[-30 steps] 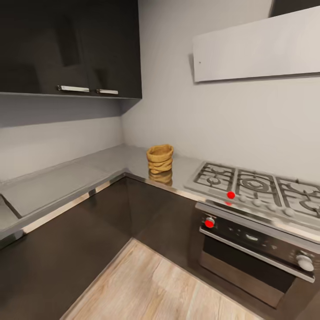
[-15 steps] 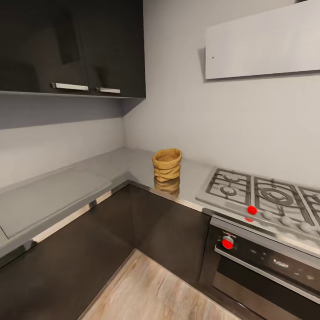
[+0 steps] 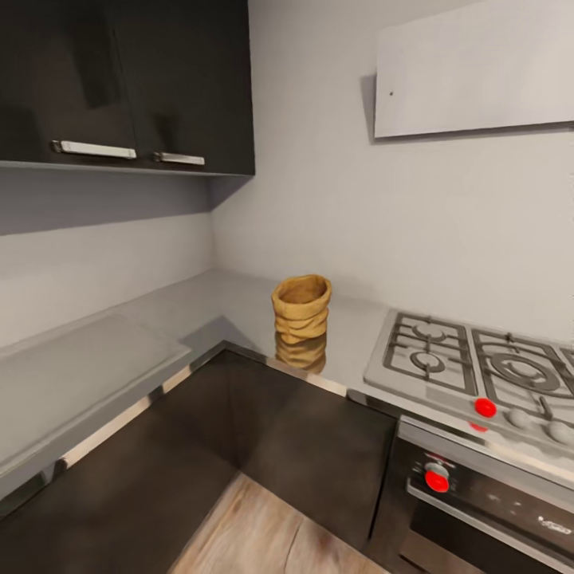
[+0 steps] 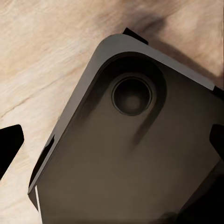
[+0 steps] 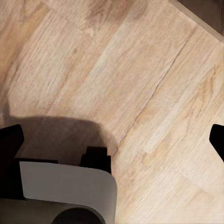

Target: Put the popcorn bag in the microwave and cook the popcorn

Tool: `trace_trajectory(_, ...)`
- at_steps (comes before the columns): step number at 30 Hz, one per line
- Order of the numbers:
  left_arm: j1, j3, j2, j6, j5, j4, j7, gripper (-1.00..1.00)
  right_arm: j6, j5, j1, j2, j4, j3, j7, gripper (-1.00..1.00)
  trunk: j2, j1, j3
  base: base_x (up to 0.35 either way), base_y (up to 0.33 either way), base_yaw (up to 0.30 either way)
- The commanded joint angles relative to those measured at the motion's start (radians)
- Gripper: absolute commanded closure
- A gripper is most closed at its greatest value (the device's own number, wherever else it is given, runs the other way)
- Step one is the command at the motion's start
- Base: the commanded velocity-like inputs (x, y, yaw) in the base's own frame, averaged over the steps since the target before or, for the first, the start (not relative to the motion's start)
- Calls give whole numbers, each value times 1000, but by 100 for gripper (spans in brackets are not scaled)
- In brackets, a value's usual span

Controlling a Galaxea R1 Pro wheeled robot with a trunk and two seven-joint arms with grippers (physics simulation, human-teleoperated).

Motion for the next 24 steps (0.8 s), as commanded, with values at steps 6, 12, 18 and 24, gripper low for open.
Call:
trace_trajectory(6,0,1,0,-1,2,-2,1,-100,1,8,-1,-1,2,-9,2,-100,0,1,-1,323,123,-244)
trace_trajectory(12,0,1,0,-1,1,-2,1,-100,1,8,-1,0,2,-7,2,-100,0,1,-1,314,164,-244)
trace_trajectory(18,0,1,0,-1,1,-2,1,-100,1,9,-1,0,2,-8,2,-100,0,1,-1,177,147,-145)
trace_trajectory(24,0,1,0,-1,0,-2,1,-100,5,11,-1,-1,2,-7,3,-100,0,1,-1,10,9,-8)
